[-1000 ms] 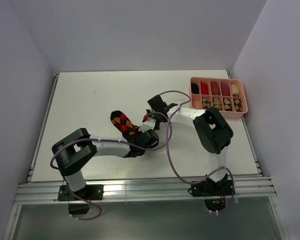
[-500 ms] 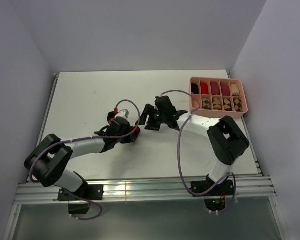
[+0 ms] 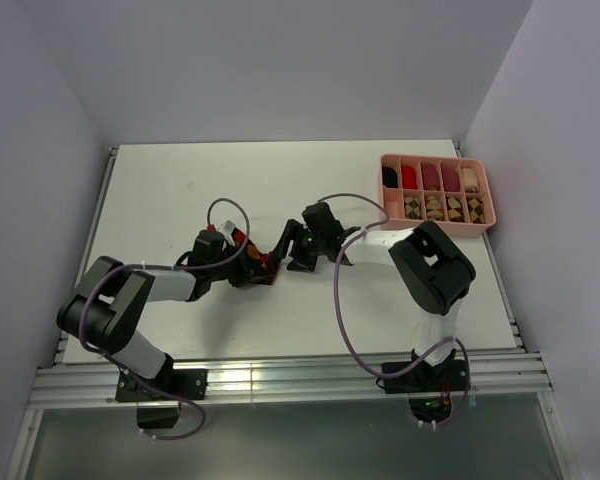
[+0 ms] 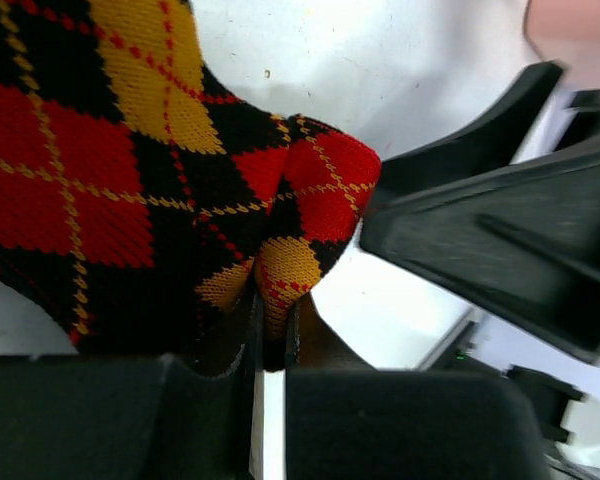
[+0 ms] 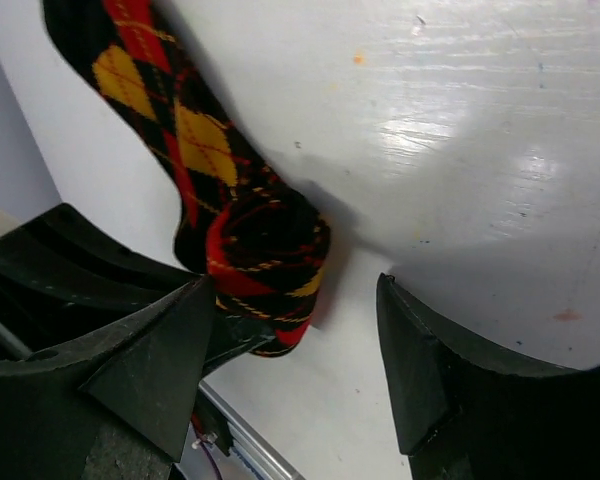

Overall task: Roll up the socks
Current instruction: Roll the sock at the center of the board.

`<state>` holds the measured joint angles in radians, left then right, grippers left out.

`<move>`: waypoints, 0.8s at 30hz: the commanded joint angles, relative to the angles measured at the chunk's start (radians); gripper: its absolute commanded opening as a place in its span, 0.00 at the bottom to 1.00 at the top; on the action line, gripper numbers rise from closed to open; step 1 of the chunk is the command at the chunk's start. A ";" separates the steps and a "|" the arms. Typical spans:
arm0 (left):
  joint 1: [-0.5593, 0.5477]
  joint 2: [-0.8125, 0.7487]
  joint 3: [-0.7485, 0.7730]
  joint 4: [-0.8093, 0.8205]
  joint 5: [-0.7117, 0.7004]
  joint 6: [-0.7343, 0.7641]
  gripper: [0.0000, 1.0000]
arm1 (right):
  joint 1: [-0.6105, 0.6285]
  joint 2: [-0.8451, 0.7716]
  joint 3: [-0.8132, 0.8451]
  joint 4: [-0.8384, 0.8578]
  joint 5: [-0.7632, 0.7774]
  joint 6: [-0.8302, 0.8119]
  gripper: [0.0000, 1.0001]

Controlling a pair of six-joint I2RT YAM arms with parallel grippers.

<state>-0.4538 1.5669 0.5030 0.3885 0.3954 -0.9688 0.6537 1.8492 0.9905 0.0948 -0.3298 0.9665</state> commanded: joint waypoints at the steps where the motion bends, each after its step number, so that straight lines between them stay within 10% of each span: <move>1: 0.023 0.036 -0.021 0.070 0.103 -0.062 0.01 | 0.009 0.028 0.011 0.042 0.011 0.011 0.72; 9: 0.047 0.100 -0.032 0.105 0.151 -0.091 0.01 | 0.009 0.099 0.040 0.056 -0.005 0.003 0.59; 15: 0.070 0.105 -0.034 0.104 0.163 -0.071 0.02 | 0.009 0.101 0.056 -0.001 0.004 -0.038 0.00; 24: 0.011 -0.135 0.063 -0.215 -0.143 0.198 0.46 | 0.009 0.071 0.172 -0.256 0.067 -0.117 0.00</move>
<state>-0.4156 1.5379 0.5190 0.3233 0.4316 -0.9215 0.6601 1.9366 1.1061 -0.0147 -0.3279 0.9066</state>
